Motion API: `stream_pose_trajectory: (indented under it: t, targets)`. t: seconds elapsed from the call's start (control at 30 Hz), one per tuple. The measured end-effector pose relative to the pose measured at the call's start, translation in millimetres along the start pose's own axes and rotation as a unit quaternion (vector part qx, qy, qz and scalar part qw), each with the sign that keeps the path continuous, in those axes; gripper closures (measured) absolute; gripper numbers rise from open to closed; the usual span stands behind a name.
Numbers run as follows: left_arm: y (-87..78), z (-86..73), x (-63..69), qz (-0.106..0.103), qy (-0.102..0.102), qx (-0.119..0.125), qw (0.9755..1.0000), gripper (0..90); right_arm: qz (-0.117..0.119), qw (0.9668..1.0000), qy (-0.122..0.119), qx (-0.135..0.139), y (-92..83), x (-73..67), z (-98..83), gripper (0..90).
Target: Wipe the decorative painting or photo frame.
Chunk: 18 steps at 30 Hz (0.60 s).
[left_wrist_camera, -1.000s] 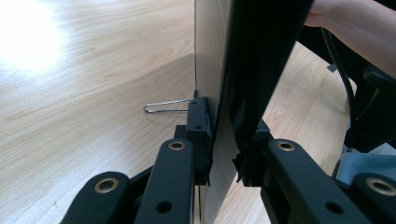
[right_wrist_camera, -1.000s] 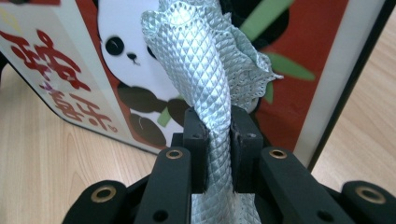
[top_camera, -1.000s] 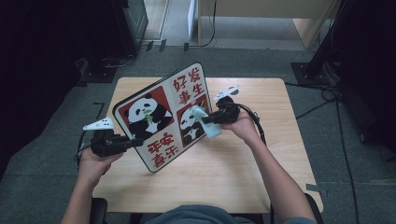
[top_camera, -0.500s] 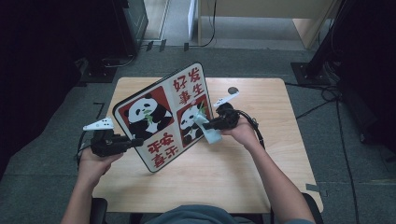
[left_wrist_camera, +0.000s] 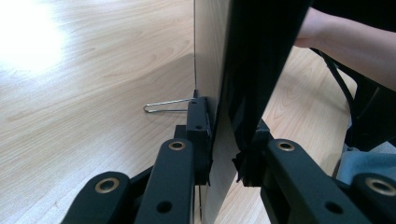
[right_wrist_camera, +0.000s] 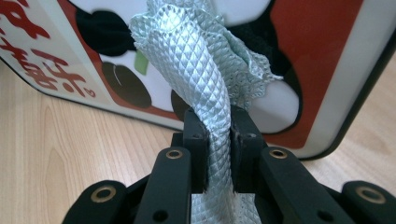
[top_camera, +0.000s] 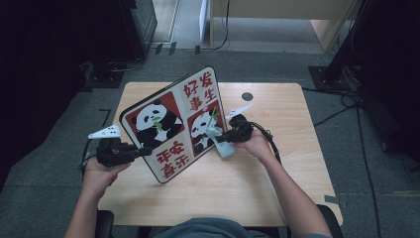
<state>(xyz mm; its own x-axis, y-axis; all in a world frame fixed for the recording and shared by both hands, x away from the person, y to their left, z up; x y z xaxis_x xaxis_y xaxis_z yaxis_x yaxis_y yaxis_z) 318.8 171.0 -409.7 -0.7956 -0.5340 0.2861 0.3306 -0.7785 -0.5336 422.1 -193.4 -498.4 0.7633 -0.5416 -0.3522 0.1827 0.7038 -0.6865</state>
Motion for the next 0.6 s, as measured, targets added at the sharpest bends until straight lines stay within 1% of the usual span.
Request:
stream_pose_trajectory:
  t: [0.1, 0.13, 0.2, 0.37, 0.53, 0.6]
  targets:
    - [0.0, 0.0, 0.0, 0.000, 0.000, 0.000, 1.0000, 79.0, -0.001, 1.0000, 0.003, -0.005, 2.4, 1.5, -3.4, 80.0]
    - [0.0, 0.0, 0.0, 0.000, -0.001, 0.001, 1.0000, 78.9, -0.002, 0.9999, 0.006, -0.013, 5.5, 3.6, -6.7, 80.0]
    - [0.0, 0.0, 0.0, 0.000, 0.000, 0.000, 1.0000, 78.9, 0.001, 0.9999, 0.010, -0.012, 6.6, 4.7, -8.1, 80.0]
    - [0.0, -0.1, -0.1, 0.000, -0.001, 0.001, 1.0000, 78.9, -0.001, 0.9999, 0.007, -0.014, 9.3, 6.7, -11.4, 80.0]
    - [0.2, 0.0, -0.1, 0.002, -0.002, 0.001, 1.0000, 78.8, 0.008, 0.9996, 0.015, -0.023, 6.8, 6.1, -11.0, 80.3]
    - [0.2, 0.0, 0.0, 0.002, -0.003, 0.001, 1.0000, 78.8, 0.009, 0.9996, 0.011, -0.025, 4.3, 5.7, -9.9, 80.3]
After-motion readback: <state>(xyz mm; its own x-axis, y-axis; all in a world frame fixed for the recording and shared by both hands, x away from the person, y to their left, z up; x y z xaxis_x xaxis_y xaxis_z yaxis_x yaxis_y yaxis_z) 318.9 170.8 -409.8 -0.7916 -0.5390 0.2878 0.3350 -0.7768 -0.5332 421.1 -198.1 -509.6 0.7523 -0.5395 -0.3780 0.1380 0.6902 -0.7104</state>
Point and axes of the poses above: each handheld gripper's, and its own axes: y roughly forward along the jaws, z roughly out of its top, x roughly to its right, the point moved 3 cm from there along y, roughly forward along the jaws, and after that the axes turned 2 degrees about y, right-handed, at the moved point
